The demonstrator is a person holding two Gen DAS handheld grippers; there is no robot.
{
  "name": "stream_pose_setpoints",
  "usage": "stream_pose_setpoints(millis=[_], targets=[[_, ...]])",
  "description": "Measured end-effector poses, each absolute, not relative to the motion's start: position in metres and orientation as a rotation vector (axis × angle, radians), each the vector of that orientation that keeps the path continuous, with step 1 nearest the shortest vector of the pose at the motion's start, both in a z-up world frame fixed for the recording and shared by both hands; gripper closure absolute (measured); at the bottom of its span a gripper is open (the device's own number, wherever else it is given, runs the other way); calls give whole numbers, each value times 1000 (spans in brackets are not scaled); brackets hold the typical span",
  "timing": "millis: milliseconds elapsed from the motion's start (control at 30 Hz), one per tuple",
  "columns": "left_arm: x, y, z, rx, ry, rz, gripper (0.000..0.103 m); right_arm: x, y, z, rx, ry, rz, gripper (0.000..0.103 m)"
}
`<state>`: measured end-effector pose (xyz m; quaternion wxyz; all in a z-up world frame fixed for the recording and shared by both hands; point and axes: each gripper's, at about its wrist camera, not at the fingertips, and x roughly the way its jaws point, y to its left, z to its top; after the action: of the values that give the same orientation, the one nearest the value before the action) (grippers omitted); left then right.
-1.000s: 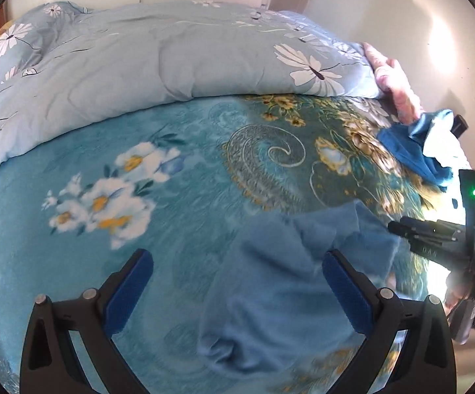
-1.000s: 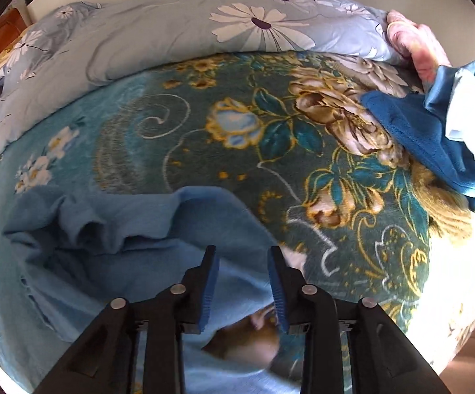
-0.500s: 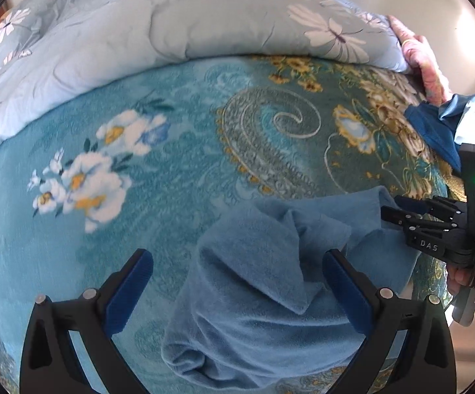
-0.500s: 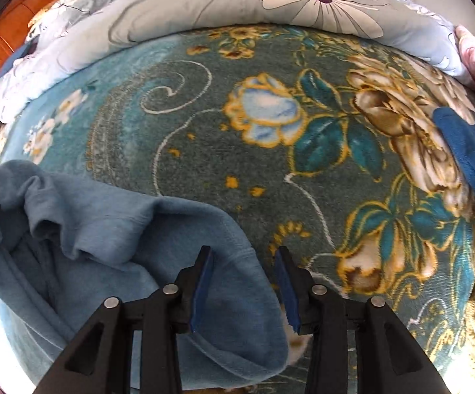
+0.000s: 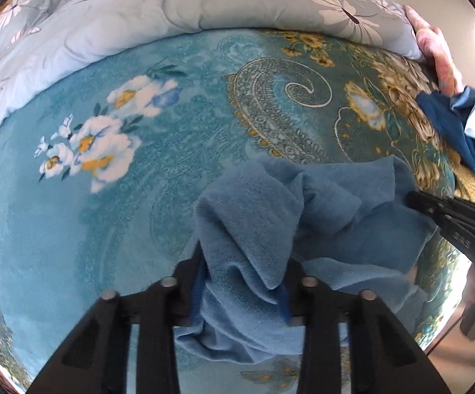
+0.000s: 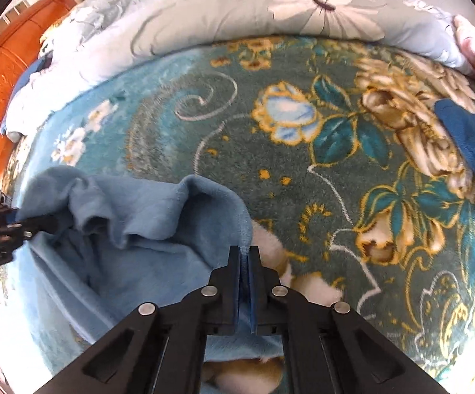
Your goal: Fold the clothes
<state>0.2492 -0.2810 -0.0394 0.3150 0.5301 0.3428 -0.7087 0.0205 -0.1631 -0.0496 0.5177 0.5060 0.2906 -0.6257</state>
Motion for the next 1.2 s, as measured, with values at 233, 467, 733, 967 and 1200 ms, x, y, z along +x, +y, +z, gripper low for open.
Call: stream_pose_setpoints(millis=[233, 467, 733, 967, 1200], targets=[[292, -284, 0, 1283, 991, -1902, 83, 43, -148, 7, 1167, 592, -1645, 99], [341, -281, 90, 1197, 867, -2079, 83, 71, -127, 103, 1093, 424, -1824, 99], [392, -280, 175, 1081, 786, -2243, 81, 129, -123, 246, 880, 330, -1897, 99], [419, -266, 155, 1107, 784, -2273, 80, 194, -135, 325, 694, 396, -1839, 99], [428, -240, 130, 1149, 804, -2280, 76, 244, -145, 344, 631, 478, -1785, 99]])
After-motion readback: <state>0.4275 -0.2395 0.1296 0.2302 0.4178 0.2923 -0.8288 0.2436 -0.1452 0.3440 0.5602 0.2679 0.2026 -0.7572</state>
